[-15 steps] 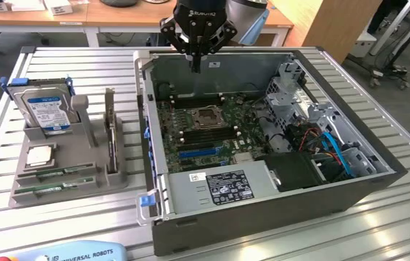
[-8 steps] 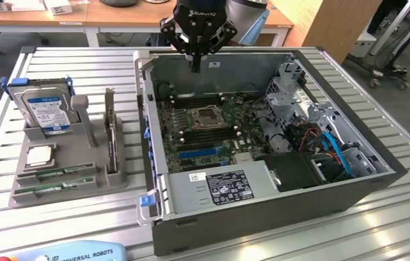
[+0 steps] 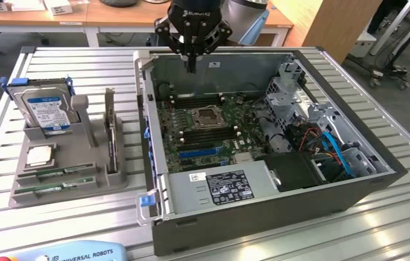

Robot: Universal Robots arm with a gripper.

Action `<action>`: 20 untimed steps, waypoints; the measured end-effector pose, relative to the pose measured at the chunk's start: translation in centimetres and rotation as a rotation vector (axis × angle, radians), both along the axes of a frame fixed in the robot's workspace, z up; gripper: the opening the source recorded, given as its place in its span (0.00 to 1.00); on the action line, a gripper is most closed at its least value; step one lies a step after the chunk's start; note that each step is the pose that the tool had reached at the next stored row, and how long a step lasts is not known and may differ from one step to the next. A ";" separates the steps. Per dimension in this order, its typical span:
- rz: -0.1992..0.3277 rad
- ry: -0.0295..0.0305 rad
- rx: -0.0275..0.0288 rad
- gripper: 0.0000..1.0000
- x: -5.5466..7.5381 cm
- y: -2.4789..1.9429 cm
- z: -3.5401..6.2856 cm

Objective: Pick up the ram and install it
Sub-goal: 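Reach for the ram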

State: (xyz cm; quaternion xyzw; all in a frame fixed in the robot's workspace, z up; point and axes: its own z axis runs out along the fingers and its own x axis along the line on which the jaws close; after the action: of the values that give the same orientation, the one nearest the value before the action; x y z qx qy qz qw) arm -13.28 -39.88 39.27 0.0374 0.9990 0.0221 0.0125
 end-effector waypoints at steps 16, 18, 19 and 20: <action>0.000 0.0000 0.0000 0.10 -4.1 0.00 -0.35; 0.000 0.0001 0.0000 0.10 -4.4 0.00 -0.38; 0.000 0.0000 0.0000 0.10 -4.6 0.00 -0.39; 0.000 0.0001 0.0000 0.10 -4.7 0.00 -0.40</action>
State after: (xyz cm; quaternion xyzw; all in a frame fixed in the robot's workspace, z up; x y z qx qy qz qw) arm -17.99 -39.89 38.87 0.0374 0.9990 0.0221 0.0125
